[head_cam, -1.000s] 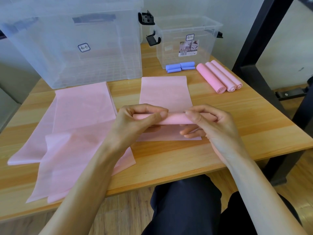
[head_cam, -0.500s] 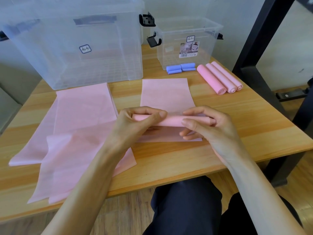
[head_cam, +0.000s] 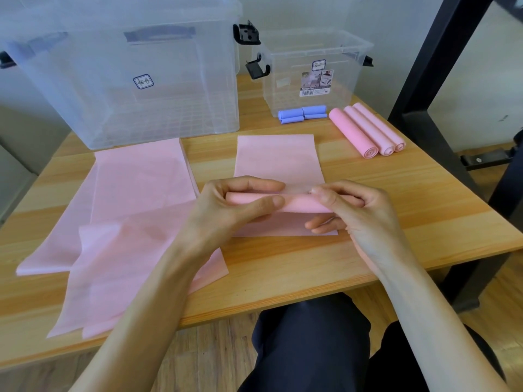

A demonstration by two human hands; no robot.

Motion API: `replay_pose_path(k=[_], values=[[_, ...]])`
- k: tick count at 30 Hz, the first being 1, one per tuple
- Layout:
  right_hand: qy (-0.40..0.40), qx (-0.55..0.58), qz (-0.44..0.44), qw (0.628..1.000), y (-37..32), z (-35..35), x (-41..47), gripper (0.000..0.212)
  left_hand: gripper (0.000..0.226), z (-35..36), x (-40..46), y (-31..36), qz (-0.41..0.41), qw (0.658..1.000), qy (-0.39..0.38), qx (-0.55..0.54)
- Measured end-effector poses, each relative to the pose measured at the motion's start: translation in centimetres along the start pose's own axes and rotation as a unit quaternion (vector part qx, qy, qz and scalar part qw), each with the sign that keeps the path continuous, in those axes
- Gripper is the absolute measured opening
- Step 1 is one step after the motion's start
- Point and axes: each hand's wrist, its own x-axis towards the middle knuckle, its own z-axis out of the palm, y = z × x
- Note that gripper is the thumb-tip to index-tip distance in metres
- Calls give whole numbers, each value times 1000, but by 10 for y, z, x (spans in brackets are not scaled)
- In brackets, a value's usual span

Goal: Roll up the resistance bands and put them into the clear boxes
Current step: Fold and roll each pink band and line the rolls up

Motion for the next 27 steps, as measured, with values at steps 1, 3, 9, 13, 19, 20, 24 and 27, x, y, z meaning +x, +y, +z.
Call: replay_pose_path(k=[1,3,9,13,19,20,24,27], values=[[1,2,4,1000,0,1,0,32,21,0,0,0,1,1000,1,-4],[-13,3,8,1000,-1,1,1,33,16,-1,0,0,-2,1000,13,-15],[-21,-9,-4,1000,-1,0,0,25,20,1,0,0,-12,999,26,-18],[-5,2,3,1000,0,1,0,27,19,0,0,0,-1,1000,7,-5],[-36,-14,-9,999,-1,0,0,26,25,0,1,-1,-14,999,47,12],[-27,-12,-13,999,0,0,1,25,24,0,2,-1,-13,999,39,12],[4,1,-12,1000,1,0,1,27,20,1,2,-2,-1,1000,11,1],[-7,6,-2,1000,0,1,1,29,14,1,2,-1,4,1000,16,-10]])
